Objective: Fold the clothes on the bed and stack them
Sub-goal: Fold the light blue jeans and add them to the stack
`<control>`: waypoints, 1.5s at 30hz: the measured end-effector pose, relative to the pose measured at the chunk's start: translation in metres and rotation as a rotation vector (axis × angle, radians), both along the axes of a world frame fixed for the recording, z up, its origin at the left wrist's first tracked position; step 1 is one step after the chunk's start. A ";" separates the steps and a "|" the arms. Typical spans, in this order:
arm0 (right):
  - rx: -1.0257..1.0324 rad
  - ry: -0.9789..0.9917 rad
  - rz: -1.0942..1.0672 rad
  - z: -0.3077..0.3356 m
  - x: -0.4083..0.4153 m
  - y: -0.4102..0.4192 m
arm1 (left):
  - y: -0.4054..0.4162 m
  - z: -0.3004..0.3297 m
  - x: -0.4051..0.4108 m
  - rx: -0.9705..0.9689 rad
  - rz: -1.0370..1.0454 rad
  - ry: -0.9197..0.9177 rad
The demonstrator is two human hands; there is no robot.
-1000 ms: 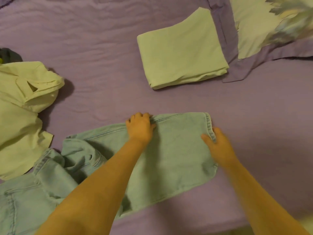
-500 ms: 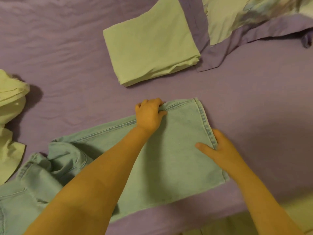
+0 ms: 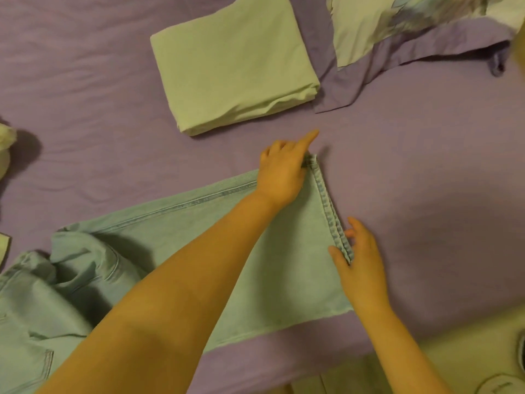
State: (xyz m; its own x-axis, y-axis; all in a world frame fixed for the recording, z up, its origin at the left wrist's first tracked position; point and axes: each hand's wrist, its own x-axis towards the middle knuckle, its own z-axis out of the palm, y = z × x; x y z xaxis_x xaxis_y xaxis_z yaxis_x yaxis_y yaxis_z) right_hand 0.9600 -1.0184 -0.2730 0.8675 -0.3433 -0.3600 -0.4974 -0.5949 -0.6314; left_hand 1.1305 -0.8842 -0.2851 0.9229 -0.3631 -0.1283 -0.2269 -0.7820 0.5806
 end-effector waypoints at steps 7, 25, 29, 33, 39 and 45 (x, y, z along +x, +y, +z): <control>-0.561 -0.019 0.612 -0.028 0.001 0.021 | 0.025 -0.033 -0.076 0.293 -0.040 -0.148; -0.308 0.229 0.667 0.009 -0.007 0.168 | 0.274 0.056 -0.245 0.189 0.325 -0.131; -0.180 -0.062 0.805 0.033 -0.025 0.269 | 0.346 0.061 -0.246 0.139 0.753 0.012; -0.039 -0.091 0.960 0.040 -0.046 0.348 | 0.394 0.054 -0.239 -0.180 1.196 0.248; -0.031 -0.055 0.996 0.034 -0.068 0.400 | 0.414 0.047 -0.221 -0.998 1.725 0.589; 0.339 -0.025 0.617 0.058 -0.059 0.408 | 0.385 0.093 -0.217 -0.990 1.299 0.564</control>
